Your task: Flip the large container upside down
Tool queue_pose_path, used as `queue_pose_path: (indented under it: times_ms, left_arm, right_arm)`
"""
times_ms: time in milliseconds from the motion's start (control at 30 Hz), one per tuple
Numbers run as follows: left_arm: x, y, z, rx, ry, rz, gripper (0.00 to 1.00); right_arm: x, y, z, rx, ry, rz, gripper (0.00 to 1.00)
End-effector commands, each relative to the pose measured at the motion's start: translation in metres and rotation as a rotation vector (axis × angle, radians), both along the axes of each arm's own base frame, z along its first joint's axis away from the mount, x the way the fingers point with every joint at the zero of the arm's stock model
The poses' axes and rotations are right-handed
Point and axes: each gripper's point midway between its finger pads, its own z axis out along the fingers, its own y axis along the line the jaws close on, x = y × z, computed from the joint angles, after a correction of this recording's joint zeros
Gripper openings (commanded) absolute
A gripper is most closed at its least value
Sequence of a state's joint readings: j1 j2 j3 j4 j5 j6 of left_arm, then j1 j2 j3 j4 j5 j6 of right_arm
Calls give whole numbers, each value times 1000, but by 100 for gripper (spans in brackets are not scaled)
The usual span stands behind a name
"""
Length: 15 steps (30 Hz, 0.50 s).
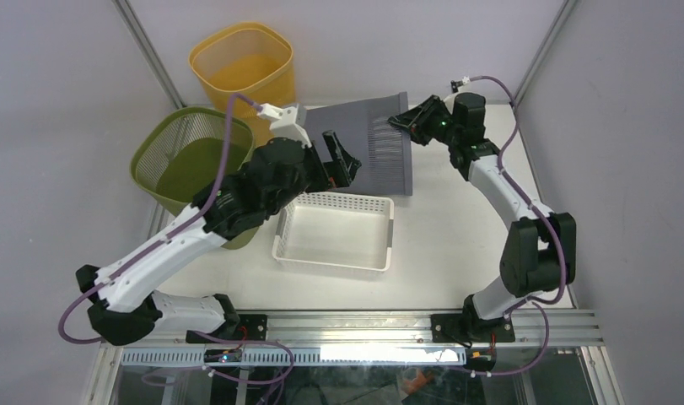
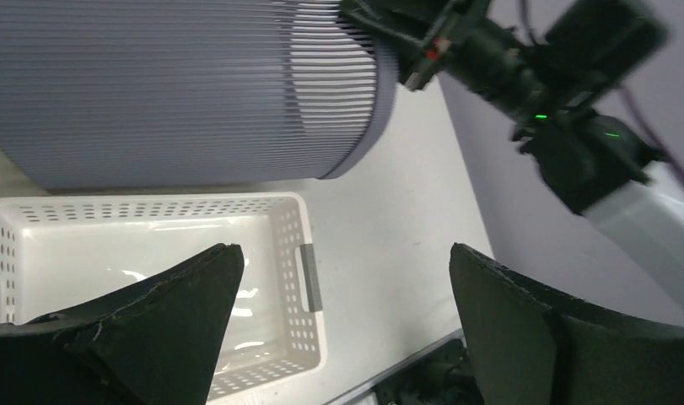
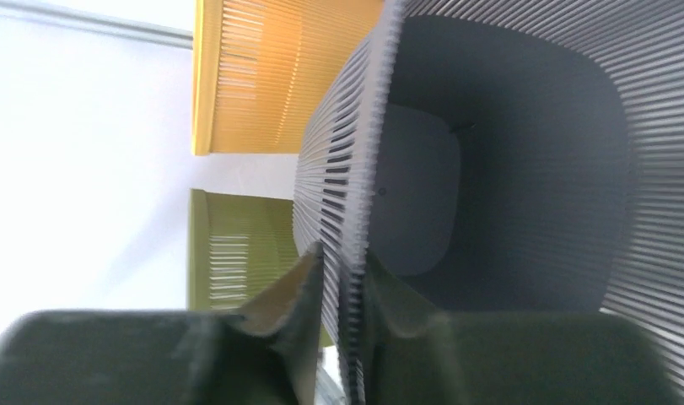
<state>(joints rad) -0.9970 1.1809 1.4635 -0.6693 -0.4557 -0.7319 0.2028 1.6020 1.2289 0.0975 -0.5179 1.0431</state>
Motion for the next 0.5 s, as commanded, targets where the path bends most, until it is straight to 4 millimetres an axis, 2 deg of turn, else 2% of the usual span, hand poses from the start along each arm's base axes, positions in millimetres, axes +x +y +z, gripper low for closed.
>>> queue_pose_path:
  times_ms: [0, 133, 167, 233, 367, 467]
  left_arm:
    - [16, -23, -8, 30, 29, -70, 99]
    - [35, -40, -34, 148, 80, -79, 99]
    - [41, -45, -43, 175, 96, -77, 99]
    - [48, -48, -42, 182, 90, -73, 99]
    - [66, -35, -32, 170, 70, -34, 99]
    - [82, -18, -32, 165, 103, -79, 99]
  right_arm:
    - [-20, -24, 28, -191, -153, -20, 34]
    - [-29, -37, 6, -348, -83, 19, 57]
    - [-31, -41, 2, -380, -72, 24, 60]
    - [-37, -49, -6, -442, -44, 29, 63]
    - [-45, -72, -18, -585, 3, -3, 68]
    - [-50, -93, -26, -705, 44, -42, 69]
